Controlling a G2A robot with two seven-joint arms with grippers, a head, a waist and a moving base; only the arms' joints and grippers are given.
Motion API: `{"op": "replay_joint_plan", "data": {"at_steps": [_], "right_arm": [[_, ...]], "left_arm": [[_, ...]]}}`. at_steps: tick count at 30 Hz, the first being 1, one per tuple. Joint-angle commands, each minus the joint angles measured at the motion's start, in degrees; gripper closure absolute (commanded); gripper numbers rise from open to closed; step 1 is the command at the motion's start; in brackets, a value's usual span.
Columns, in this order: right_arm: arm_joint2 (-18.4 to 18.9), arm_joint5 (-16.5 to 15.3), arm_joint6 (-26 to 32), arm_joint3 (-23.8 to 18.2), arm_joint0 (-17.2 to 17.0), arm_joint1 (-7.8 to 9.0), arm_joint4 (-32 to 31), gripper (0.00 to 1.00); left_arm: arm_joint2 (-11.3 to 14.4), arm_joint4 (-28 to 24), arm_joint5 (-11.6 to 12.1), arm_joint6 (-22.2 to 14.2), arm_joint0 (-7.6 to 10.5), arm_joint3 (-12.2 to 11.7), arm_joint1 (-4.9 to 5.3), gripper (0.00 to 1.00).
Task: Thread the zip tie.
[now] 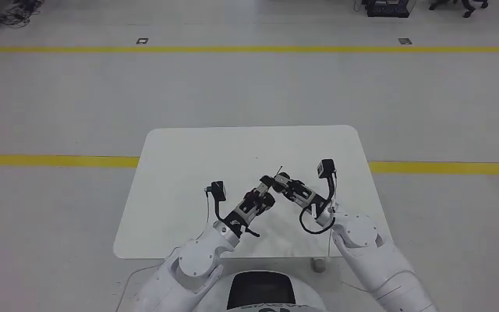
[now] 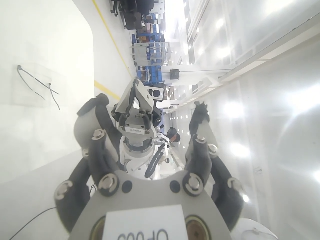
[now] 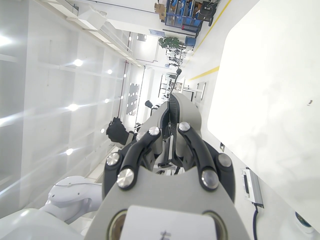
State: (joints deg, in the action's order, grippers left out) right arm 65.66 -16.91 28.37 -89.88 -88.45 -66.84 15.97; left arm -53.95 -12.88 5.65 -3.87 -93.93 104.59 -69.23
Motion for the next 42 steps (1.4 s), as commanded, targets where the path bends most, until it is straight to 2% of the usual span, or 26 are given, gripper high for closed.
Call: {"op": "replay_joint_plan", "data": {"at_steps": [1,4,6,16,28,42], "right_arm": [[0.0,-0.1,0.0,0.0,0.0,-0.02,0.0,1.00],[0.0,-0.2,0.1,0.1,0.0,-0.05,0.0,1.00],[0.0,-0.2,0.2,0.1,0.1,-0.07,-0.1,1.00],[0.1,-0.6,0.3,0.1,0.1,-0.16,-0.2,1.00],[0.5,-0.3,0.7,0.1,-0.1,-0.16,-0.6,1.00],[0.4,-0.7,1.3,0.2,-0.1,-0.25,-0.7,1.00]], "left_arm": [[0.0,0.0,-0.1,0.0,0.04,0.0,0.00,0.60],[0.1,0.0,-0.3,-0.1,0.07,-0.1,0.00,0.67],[0.1,-0.2,-0.6,-0.1,0.10,-0.2,-0.01,0.68],[0.2,-0.3,-1.8,0.3,0.19,-0.3,-0.02,0.65],[0.0,-0.1,-1.8,0.7,-0.09,0.0,0.05,0.82],[0.1,-0.2,-1.9,0.6,-0.04,-0.4,0.05,0.88]]}}
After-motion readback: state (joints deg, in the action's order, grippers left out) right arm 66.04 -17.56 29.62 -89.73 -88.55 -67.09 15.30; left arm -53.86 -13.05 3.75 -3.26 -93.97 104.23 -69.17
